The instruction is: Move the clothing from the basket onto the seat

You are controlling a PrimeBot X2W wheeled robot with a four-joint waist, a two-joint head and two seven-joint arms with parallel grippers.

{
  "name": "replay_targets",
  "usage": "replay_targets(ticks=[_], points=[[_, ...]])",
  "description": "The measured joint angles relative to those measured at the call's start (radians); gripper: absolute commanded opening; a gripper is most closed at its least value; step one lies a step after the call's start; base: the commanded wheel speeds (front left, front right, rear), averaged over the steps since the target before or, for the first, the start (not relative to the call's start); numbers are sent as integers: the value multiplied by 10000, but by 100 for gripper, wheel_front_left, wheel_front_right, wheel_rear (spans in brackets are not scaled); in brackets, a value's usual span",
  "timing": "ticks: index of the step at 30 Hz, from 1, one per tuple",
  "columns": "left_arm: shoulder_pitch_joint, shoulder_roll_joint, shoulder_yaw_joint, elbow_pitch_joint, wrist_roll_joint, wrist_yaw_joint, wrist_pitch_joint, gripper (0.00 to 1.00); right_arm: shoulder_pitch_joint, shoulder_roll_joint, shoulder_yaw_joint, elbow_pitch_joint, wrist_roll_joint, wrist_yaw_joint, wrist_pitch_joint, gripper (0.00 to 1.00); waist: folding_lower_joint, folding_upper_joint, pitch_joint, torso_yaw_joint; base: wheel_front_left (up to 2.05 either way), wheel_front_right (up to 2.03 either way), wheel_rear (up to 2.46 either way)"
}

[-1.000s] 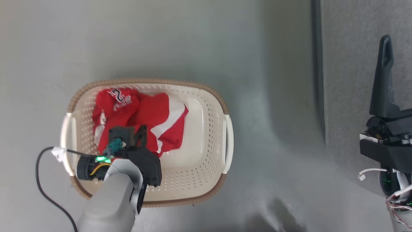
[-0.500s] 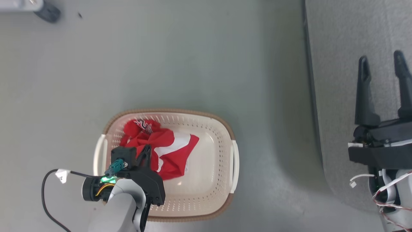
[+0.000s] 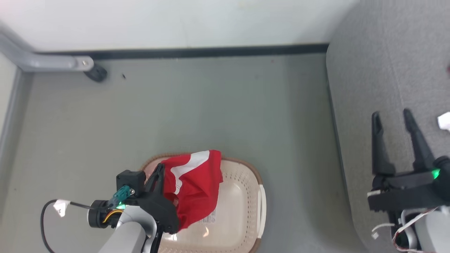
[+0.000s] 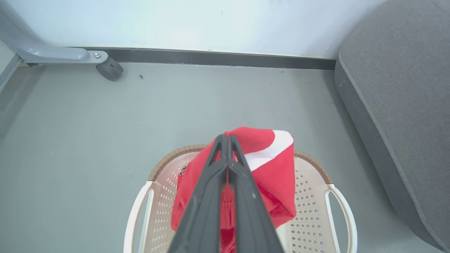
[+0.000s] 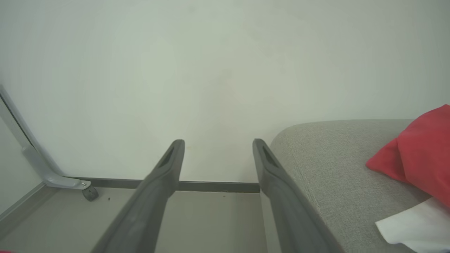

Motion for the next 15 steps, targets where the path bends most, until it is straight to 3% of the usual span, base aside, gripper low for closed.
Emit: replay_targets(ticks=[15], points=[[1127,598,-42,-2631,986,-100,0,0,961,349,510,627,148,121,-52,100,1,0,-2180,79,0,0,0]])
